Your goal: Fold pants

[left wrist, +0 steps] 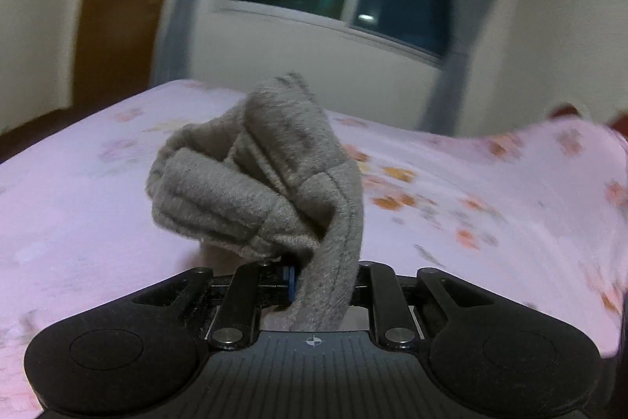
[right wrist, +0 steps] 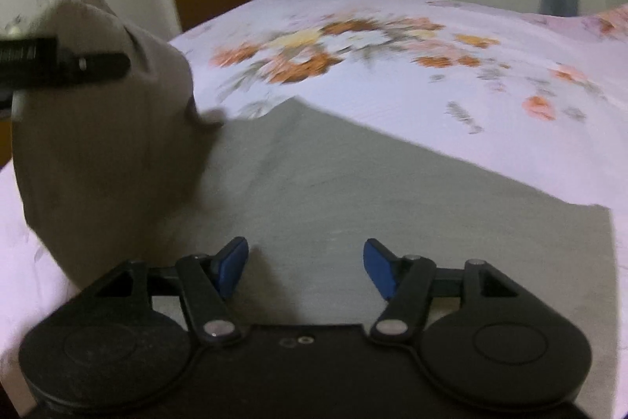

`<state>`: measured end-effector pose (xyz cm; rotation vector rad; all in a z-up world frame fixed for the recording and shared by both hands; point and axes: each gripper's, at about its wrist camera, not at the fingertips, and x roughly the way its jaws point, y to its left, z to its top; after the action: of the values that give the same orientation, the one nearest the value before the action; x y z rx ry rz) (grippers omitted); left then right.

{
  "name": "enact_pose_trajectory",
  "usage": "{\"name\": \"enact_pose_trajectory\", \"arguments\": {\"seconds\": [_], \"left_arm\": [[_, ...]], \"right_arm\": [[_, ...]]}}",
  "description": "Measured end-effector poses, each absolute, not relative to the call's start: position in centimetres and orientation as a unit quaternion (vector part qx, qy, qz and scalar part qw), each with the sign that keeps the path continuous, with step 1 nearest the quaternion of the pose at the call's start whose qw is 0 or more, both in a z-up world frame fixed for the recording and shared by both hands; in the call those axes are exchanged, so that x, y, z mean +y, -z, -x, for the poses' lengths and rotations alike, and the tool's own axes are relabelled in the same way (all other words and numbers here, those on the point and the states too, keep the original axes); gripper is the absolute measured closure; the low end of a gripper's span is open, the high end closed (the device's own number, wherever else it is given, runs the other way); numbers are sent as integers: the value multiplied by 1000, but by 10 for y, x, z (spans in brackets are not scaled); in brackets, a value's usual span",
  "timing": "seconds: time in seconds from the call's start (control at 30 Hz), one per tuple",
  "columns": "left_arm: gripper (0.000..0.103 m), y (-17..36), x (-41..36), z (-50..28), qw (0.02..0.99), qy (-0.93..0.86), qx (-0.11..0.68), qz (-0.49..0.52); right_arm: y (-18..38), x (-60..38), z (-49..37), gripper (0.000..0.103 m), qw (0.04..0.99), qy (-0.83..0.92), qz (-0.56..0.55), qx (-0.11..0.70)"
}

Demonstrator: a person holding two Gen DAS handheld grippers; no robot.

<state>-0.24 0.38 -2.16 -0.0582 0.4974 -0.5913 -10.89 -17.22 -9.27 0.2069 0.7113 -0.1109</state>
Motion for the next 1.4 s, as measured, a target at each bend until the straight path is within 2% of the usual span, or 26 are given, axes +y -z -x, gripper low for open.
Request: {"name": "enact_pose_trajectory", "arguments": {"seconds": [0.3, 0.37, 0.5, 0.73, 0.8, 0.87, 1.0, 1.1, 1.23, 1.4], "left_arm": [[85, 43, -92, 76, 880, 379, 267, -108], [83, 53, -102, 89, 869, 379, 282, -148], [77, 54, -123, 111, 867, 367, 267, -207], [67, 29, -125, 122, 869, 366, 270, -195], [57, 24, -124, 127, 867, 370, 269, -196], [43, 16, -122, 132, 871, 374, 260, -185], [40, 4, -115, 129, 883, 353, 261, -168], [40, 10, -105, 111, 890, 312, 296, -151], [40, 28, -81, 88, 895, 266, 342, -108], [40, 52, -65, 76, 893, 249, 360, -100]], "right_arm": [[94, -240, 158, 36, 915, 131, -138, 356], [104, -249, 166, 36, 905, 134, -144, 378], [105, -259, 179, 36, 907, 130, -168, 364], [97, -275, 193, 33, 909, 130, -196, 345], [96, -277, 199, 31, 909, 126, -205, 341], [93, -277, 209, 30, 908, 121, -219, 336], [89, -281, 219, 26, 904, 108, -258, 322], [91, -284, 219, 20, 895, 80, -305, 316], [100, -284, 209, 20, 874, 53, -364, 318], [110, -280, 191, 19, 855, 38, -402, 324]]}}
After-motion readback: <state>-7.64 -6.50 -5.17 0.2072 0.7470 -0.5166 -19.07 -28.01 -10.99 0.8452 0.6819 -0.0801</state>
